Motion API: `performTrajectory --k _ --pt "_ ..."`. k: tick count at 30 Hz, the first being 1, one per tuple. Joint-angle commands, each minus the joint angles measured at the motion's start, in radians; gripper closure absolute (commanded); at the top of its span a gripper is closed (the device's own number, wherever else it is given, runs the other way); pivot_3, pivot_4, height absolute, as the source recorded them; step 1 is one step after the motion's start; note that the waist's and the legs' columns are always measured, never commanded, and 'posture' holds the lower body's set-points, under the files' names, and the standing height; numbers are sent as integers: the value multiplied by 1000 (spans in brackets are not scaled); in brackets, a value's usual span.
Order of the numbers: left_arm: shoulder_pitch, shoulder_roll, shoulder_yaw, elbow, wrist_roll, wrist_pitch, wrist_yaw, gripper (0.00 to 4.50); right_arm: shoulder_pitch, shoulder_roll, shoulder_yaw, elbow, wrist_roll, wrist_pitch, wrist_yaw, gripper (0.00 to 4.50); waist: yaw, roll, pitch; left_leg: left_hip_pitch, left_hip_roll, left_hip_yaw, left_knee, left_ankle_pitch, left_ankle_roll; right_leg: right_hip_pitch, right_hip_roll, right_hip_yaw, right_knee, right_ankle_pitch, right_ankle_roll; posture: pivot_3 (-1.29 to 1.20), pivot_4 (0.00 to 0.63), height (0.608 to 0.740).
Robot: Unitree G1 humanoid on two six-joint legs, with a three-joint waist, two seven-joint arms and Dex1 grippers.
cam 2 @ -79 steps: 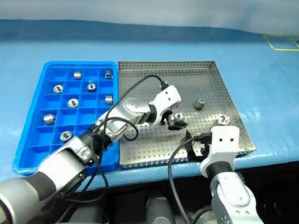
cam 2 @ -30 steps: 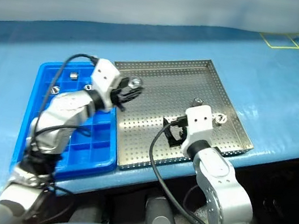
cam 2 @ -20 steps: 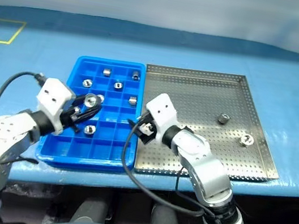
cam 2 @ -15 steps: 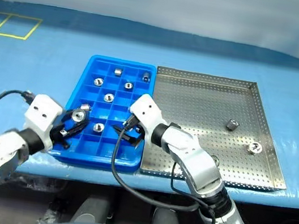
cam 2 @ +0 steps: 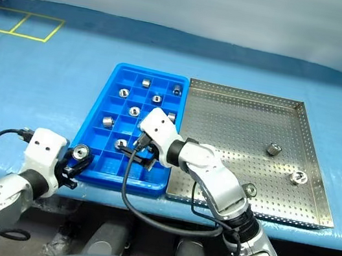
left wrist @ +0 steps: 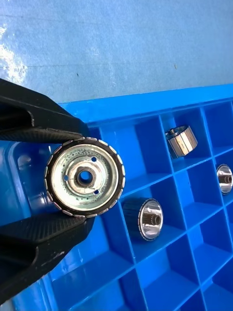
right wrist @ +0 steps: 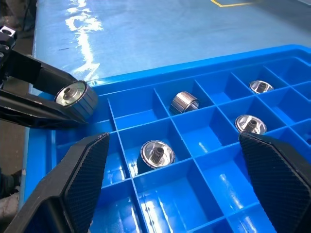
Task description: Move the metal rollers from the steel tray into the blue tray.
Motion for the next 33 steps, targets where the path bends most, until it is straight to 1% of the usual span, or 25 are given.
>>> performTrajectory --k 1,2,3,7,9,10,11,12,14,15,17,19,22,25,28,33 --pt "-36 0 17 -23 -17 37 4 1909 28 -11 -55 -82 5 16 -28 0 0 0 0 0 0 0 0 0 0 0 0 0 0 0 0 256 150 740" --pt "-52 -3 16 -25 -28 37 -1 1635 38 -15 -66 -96 8 25 -36 0 -1 0 0 0 0 0 0 0 0 0 0 0 0 0 0 234 150 740" --pt "-75 -4 12 -24 -40 28 -9 1270 49 -20 -78 -113 9 34 -45 0 -2 0 0 0 0 0 -1 0 0 0 0 0 0 0 -1 225 150 740" --pt "-190 -29 5 6 -93 -68 -46 20 94 -39 -140 -184 6 82 -96 0 -9 0 0 -1 0 0 0 0 0 0 0 0 0 0 -1 132 150 740" --pt "-235 -39 -11 31 -104 -100 -49 20 113 -42 -177 -220 5 110 -127 0 -14 0 0 -1 0 0 0 0 -1 0 0 0 0 0 -1 98 150 740" --pt "-244 -39 -15 37 -107 -108 -48 20 117 -42 -185 -229 7 119 -135 0 -20 0 0 -1 0 0 0 0 -1 0 0 0 0 0 -1 98 150 740" --pt "-273 -57 -32 69 -102 -142 -37 20 131 -34 -220 -247 5 140 -165 0 -31 0 0 -1 0 0 0 0 -1 0 0 0 0 0 -1 53 150 740" --pt "-319 -110 -69 133 -73 -233 -2 20 155 -12 -288 -267 4 177 -216 0 -37 0 0 -1 -1 1 0 0 -1 0 0 1 0 0 -1 24 150 740" --pt "-384 -166 -163 239 -10 -381 37 20 194 26 -403 -300 -8 251 -308 0 -36 0 -1 -2 -1 -1 0 0 -1 1 0 0 0 0 -1 -27 150 740" --pt "-394 -177 -192 269 8 -423 39 20 202 38 -431 -310 -12 277 -334 0 -41 -1 -1 -2 -2 -1 1 0 -1 1 0 1 0 0 0 -27 150 740" --pt "-398 -190 -258 326 -8 -482 -18 20 229 55 -488 -330 -39 336 -399 0 -65 0 -1 -3 -2 1 2 0 0 1 0 3 -1 2 0 -84 150 740" --pt "-398 -170 -345 368 5 -546 -68 20 253 75 -545 -344 -74 415 -471 0 -92 0 -1 -3 -2 2 2 -1 1 0 0 4 -1 4 -3 -103 150 740" --pt "-384 -127 -425 401 4 -608 -146 20 295 104 -619 -395 -68 526 -496 0 -125 1 -1 -4 -2 2 1 -1 1 -3 0 5 0 4 -3 -147 150 740" --pt "-366 -82 -456 409 -23 -643 -222 20 336 94 -625 -456 -57 620 -488 0 -160 4 -2 -3 -1 2 0 -1 1 -4 1 5 1 3 -3 -164 150 740" --pt "-345 -49 -458 413 -46 -669 -274 20 359 89 -625 -500 -50 689 -481 0 -189 5 -2 -2 0 2 -1 -1 1 -3 2 5 1 0 0 -179 150 740" --pt "-322 12 -485 423 -55 -692 -355 20 369 93 -626 -504 -33 794 -459 0 -215 5 -2 -1 0 3 1 -1 1 -1 2 6 1 1 1 -177 150 740"
